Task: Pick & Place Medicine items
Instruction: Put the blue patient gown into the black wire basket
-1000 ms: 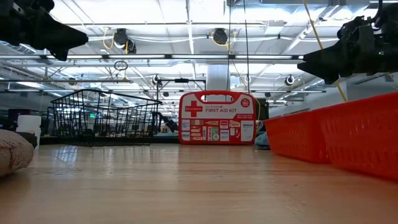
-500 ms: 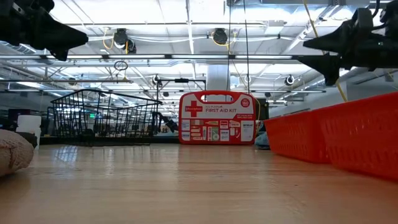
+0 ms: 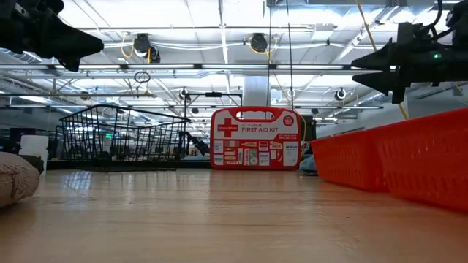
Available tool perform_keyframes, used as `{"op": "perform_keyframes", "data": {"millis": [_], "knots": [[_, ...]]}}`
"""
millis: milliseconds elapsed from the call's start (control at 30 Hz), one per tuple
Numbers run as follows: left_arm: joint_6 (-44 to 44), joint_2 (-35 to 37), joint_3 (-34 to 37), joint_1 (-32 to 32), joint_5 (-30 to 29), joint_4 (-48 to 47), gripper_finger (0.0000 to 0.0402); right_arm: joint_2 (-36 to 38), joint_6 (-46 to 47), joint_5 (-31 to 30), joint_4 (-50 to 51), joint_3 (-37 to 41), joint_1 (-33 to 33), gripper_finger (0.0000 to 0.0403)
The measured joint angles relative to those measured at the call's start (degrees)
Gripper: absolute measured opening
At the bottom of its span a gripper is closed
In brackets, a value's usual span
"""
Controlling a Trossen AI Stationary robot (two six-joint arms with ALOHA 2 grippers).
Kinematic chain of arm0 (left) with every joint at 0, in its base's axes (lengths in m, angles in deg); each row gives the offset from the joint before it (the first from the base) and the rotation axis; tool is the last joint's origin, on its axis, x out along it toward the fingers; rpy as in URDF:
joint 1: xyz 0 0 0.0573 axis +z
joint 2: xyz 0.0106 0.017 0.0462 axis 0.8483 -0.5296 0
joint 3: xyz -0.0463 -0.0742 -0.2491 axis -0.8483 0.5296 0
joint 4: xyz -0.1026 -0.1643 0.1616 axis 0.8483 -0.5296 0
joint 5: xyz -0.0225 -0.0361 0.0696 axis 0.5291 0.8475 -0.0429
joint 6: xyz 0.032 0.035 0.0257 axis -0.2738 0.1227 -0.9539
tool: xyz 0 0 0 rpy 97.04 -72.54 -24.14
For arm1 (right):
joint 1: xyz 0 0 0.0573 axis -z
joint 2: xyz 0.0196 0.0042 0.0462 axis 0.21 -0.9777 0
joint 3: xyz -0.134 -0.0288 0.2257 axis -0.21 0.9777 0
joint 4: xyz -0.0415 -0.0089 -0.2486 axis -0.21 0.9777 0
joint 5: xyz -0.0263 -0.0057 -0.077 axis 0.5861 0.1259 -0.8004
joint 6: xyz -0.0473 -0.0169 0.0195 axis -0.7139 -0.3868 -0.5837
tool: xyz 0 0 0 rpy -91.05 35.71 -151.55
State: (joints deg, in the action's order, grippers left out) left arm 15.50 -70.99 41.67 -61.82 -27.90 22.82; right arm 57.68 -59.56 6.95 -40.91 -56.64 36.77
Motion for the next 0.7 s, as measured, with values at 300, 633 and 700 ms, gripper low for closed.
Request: {"op": "perform_keyframes", "data": {"millis": [300, 633, 700], "knots": [[0.00, -0.02, 0.00, 0.02, 0.00, 0.00, 0.0074, -0.76, 2.26, -4.20, -1.06, -0.17, 0.00, 0.0227], [0.00, -0.02, 0.00, 0.01, 0.02, -0.02, 0.0074, -27.37, 3.79, -7.39, 14.81, -20.49, 0.04, 0.0303], [0.00, 0.00, 0.00, 0.02, 0.02, 0.02, 0.0074, -35.24, -0.42, -6.11, 22.36, -26.32, 0.03, 0.0309]]}}
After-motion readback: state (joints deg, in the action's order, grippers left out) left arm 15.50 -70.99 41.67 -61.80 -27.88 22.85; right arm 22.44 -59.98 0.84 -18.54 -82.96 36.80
